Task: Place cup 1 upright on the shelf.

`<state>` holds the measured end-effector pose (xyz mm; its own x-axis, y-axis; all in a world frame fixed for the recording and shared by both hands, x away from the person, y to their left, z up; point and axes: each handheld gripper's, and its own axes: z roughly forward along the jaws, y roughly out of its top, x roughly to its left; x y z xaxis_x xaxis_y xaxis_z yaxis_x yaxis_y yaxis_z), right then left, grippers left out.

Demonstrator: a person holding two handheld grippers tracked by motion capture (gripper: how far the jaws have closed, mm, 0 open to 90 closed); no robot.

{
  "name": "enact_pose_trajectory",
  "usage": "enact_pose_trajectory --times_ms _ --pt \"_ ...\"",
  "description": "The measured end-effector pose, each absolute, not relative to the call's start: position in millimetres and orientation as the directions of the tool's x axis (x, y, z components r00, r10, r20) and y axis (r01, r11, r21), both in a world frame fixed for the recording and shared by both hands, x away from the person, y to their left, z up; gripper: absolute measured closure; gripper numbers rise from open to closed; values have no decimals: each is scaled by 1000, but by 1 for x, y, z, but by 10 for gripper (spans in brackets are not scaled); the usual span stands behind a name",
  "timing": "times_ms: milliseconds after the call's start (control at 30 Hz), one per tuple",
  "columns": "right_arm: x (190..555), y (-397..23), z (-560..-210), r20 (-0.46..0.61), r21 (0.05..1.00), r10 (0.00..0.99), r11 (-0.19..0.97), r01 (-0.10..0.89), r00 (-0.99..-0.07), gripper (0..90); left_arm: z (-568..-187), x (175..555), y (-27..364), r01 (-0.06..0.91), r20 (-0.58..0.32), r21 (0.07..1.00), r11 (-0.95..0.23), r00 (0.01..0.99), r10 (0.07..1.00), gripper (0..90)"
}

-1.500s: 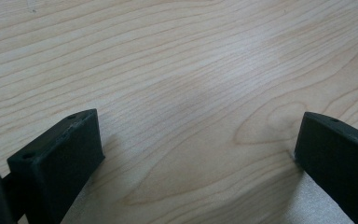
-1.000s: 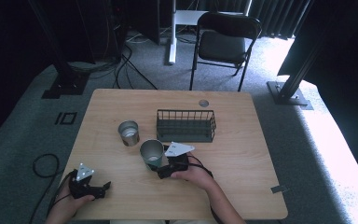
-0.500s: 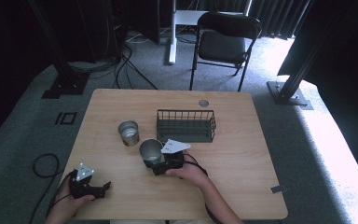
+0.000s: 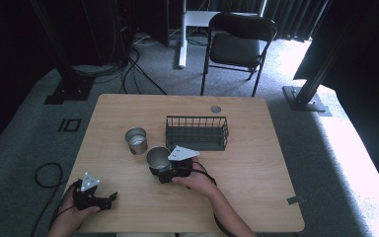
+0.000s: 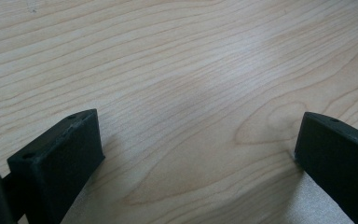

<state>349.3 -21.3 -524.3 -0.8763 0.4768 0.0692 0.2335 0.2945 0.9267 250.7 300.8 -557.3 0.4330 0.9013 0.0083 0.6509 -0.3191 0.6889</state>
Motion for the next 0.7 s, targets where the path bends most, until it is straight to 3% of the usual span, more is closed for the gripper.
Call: enact_pose_trajectory --times_ms 700 --pt "345 -25 -475 52 934 467 291 209 -883 138 -557 251 301 651 9 689 -319 433 901 15"
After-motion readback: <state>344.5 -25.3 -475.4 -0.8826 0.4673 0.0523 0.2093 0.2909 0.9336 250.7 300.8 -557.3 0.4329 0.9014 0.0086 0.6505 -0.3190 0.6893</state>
